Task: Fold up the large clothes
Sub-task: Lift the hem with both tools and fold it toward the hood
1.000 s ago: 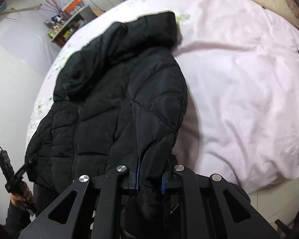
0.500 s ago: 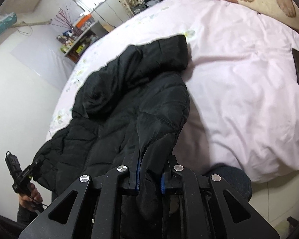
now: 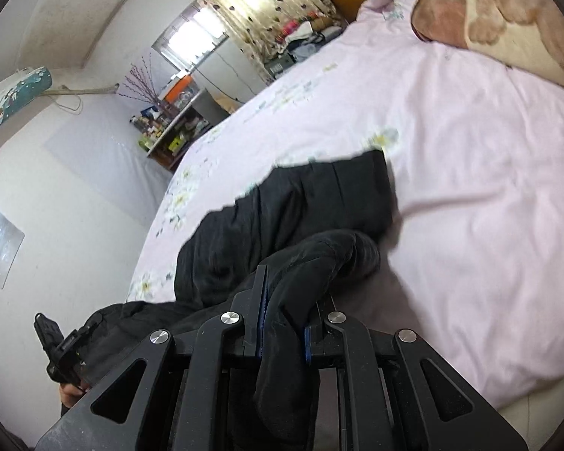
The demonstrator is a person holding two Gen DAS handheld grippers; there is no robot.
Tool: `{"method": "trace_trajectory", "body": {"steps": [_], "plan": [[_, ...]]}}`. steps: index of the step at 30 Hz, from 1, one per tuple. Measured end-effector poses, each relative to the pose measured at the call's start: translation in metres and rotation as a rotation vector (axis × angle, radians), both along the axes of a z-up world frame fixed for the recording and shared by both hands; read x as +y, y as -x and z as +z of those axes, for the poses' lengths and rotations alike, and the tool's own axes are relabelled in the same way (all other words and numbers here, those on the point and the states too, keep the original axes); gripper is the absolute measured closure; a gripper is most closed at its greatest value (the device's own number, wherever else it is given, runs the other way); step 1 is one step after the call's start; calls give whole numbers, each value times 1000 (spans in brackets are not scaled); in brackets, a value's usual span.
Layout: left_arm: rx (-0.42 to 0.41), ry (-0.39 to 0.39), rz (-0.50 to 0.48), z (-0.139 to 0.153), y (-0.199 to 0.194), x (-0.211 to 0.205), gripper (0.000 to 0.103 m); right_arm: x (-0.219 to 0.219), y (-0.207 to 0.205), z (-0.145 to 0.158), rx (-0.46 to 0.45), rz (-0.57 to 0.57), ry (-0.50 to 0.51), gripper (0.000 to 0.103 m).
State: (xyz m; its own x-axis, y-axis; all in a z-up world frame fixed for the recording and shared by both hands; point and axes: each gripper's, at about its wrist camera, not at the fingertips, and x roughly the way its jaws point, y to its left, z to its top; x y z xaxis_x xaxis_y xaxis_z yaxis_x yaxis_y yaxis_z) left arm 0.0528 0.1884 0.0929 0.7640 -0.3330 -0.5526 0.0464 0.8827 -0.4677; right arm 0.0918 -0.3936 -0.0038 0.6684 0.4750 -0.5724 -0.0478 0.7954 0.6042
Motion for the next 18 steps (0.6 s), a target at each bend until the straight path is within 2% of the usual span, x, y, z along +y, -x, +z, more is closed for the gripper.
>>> {"method": "trace_trajectory", "body": {"steps": [4,9,14,18], "plan": [[0,12,21,3,-44,1,88,9,-38,13,-15,-11,18,89],[33,1,38,-7,-106,-1,88,18,-101,13,23,-32,26,89],[125,-12,57,-41,-166,2,87,21,-158,-11,125,-46,10,88],[219,-35,72,-80,-205,1,86,28,-202,-49,232,-51,17,85]]}}
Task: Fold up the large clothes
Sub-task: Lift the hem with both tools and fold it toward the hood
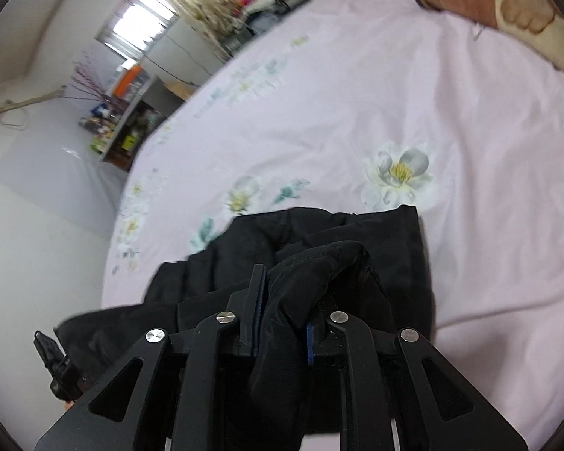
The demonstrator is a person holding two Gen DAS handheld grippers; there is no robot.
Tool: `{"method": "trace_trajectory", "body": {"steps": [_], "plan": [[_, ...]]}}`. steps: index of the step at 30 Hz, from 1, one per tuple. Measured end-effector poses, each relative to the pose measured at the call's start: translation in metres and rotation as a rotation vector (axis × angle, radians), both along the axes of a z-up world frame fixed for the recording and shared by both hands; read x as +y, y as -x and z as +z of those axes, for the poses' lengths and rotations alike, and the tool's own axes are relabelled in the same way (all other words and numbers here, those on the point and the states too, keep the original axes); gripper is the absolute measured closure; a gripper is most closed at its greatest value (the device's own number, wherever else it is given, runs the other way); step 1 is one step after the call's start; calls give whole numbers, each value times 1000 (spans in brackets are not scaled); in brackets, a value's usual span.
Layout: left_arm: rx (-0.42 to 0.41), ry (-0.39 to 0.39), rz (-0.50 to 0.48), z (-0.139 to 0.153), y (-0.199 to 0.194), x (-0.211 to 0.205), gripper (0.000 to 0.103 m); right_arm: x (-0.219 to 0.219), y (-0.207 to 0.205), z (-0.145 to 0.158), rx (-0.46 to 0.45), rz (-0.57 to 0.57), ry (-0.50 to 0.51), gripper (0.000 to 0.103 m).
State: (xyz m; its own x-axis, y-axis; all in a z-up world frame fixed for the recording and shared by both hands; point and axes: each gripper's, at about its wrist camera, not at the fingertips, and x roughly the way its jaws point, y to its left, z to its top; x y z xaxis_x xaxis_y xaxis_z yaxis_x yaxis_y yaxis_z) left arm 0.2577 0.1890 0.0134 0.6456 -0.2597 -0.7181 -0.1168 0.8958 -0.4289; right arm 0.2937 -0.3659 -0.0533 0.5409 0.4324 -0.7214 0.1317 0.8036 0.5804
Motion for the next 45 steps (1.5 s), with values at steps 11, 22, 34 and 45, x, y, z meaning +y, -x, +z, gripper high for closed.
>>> {"method": "trace_trajectory", "body": {"steps": [11,22,34,45], "plan": [[85,41,-15,-32,-41,0,81,-26,-25,-29,53,-27,-305,38],[-11,303,42,19,-36,25,32,-31,-1,-13,-84,-106,-451,27],[-43,81,-10,23,-33,24,27,-41,12,8,-201,-94,-384,24],[112,-72,-126,-40,-79,-3,27,8,-24,-30,-90,140,64,24]]}}
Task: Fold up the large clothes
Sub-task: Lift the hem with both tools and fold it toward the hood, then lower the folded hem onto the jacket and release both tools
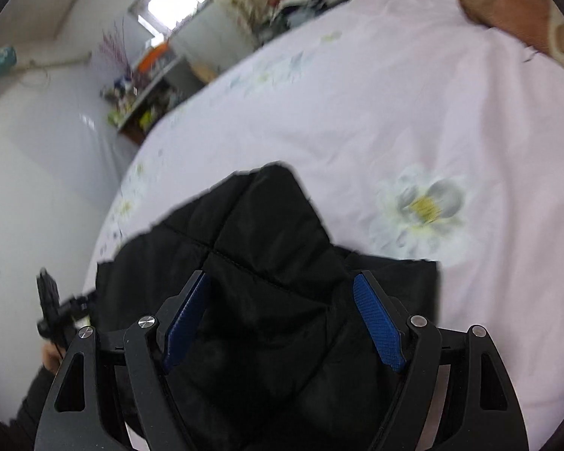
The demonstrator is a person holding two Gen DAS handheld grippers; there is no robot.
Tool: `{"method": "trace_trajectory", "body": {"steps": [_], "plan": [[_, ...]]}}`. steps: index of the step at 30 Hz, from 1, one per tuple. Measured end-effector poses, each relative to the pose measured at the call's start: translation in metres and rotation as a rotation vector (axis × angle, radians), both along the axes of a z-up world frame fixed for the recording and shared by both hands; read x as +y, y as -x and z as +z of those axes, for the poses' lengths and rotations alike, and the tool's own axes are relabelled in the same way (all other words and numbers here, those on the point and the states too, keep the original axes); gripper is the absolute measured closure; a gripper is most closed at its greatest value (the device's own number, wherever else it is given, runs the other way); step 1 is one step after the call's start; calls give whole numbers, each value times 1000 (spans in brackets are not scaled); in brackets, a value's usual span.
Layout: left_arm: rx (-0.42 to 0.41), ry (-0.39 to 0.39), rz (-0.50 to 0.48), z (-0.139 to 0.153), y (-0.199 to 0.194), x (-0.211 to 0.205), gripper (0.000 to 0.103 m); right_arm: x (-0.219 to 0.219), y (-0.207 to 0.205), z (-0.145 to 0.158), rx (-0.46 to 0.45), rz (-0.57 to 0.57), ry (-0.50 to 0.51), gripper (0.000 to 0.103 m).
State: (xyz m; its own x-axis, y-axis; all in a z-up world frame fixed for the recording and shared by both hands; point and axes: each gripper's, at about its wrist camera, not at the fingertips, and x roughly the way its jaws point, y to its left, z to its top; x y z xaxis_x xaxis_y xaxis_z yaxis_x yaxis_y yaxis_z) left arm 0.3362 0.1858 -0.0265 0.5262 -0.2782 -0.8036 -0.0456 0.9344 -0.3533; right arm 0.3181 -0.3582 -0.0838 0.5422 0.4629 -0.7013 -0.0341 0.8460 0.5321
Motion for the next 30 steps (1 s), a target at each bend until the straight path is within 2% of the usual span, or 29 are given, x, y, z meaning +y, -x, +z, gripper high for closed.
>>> {"method": "trace_trajectory", "body": {"steps": [2,3,4,6,7,12,15,18,21,24,26,28,30], "plan": [[-38,-21,3,4,-2,-5,41,3,-7,-9,22,6,46,25],[-55,-46,3,7,-2,-8,52,4,-9,-9,20,6,64,35],[-82,-77,8,11,-1,-12,60,8,-9,-3,-3,-10,109,62],[-116,-112,27,11,-2,-16,66,17,-7,9,-53,-30,181,78],[-114,-113,47,6,-4,-16,67,21,-8,9,-56,-34,213,81],[-102,-92,131,-38,-8,-7,69,35,-24,-37,6,-57,342,82],[-133,-111,143,-44,-4,-11,68,41,-24,-57,9,-72,391,82],[-124,-141,146,-42,-7,-14,66,45,-24,-59,-1,-80,431,82],[-113,-143,137,-28,-6,-12,66,41,-20,-48,-5,-89,432,81],[-153,-163,127,-2,3,-7,64,37,-7,-21,-62,-126,427,78],[-187,-185,131,15,9,-5,63,36,2,-3,-103,-150,429,72],[-223,-202,135,33,17,-6,61,39,16,21,-170,-171,432,56],[-264,-196,103,48,24,-19,59,53,26,40,-225,-162,423,56]]}}
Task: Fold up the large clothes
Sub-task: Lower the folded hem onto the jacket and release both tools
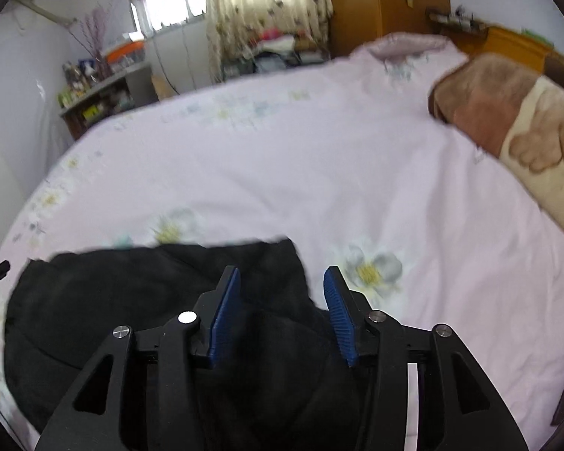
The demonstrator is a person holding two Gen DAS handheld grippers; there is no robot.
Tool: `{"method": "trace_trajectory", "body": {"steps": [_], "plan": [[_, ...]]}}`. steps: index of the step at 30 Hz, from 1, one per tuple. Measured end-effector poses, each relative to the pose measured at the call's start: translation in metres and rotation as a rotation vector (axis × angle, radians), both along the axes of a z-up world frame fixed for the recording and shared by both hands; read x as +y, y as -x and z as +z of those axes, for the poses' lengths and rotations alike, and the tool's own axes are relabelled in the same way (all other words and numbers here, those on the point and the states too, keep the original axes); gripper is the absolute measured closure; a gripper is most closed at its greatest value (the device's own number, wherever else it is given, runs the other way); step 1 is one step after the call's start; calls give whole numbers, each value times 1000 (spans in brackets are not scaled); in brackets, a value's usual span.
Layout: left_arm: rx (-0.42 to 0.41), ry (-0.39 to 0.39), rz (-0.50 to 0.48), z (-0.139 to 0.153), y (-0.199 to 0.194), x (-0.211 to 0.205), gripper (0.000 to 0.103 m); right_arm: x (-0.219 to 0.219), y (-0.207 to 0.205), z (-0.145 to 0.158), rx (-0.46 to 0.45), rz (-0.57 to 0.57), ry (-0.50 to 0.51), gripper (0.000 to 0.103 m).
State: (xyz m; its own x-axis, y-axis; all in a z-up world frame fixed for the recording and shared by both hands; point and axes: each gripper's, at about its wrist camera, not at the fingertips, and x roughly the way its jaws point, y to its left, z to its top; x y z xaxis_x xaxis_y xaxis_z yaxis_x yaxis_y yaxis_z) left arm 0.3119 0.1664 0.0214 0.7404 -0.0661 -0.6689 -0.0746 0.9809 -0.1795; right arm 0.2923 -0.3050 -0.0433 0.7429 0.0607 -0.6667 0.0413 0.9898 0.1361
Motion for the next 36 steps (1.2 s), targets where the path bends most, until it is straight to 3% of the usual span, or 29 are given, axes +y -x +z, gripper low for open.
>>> {"method": "trace_trajectory", "body": {"steps": [4,7,9,10,13,21,36], "plan": [[-62,-43,-183,7,6,-61,51,52,4,5,-35,136,14,55],[-8,-109,-259,-17,-16,-96,51,83,-20,-25,27,201,60,55],[68,-143,-251,-45,-37,-99,50,84,-39,-48,78,188,83,54],[84,-140,-240,-55,-44,-96,49,81,-47,-56,88,187,82,49],[95,-88,-211,-72,-54,-88,49,70,-58,-74,92,158,42,49],[58,-99,-193,-87,-49,-95,49,62,-52,-93,58,124,25,49],[35,-107,-181,-96,-48,-98,49,59,-51,-101,28,118,-4,49]]}}
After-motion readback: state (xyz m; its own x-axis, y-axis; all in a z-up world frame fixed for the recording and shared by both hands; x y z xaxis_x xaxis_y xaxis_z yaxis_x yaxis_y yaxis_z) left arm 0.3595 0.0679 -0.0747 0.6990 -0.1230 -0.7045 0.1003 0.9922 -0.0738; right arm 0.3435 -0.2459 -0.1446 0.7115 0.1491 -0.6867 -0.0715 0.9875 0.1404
